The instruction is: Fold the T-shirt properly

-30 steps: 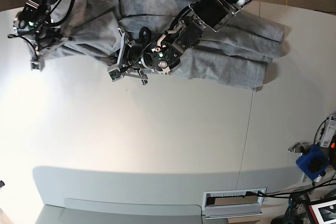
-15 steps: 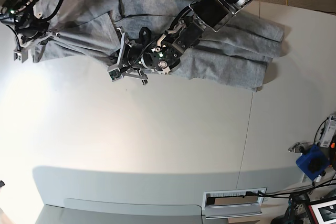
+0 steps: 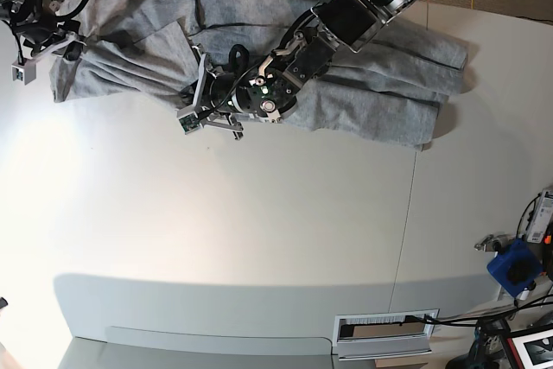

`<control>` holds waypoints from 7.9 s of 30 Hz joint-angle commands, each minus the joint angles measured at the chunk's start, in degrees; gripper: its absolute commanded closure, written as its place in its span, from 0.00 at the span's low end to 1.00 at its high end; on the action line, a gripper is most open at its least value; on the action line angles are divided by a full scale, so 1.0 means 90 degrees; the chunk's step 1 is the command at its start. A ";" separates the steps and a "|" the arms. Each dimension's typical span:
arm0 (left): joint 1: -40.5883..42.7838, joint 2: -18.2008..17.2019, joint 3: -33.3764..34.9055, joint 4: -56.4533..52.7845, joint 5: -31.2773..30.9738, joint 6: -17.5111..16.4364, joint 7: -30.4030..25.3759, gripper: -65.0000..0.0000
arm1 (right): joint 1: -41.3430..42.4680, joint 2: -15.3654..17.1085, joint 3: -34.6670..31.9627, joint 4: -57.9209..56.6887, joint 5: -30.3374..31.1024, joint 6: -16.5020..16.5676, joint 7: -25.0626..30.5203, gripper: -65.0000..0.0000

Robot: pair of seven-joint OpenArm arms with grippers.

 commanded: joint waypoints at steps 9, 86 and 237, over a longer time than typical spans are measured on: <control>0.0041 -0.0172 -0.0005 -0.0104 0.0629 0.0282 0.0935 1.00 | -0.0029 0.0102 0.0027 0.0304 0.1763 0.0277 0.0083 0.66; 0.1603 -0.1124 0.0019 0.4109 -0.2815 -0.1833 0.2395 0.47 | 0.0444 0.0104 0.0024 -0.1229 0.0296 0.0301 0.0879 1.00; 0.2710 -0.3662 -0.8784 -0.0245 -0.6710 -0.1833 0.3558 0.21 | 0.0444 0.0104 0.0024 -0.1229 0.0508 0.0306 0.0801 1.00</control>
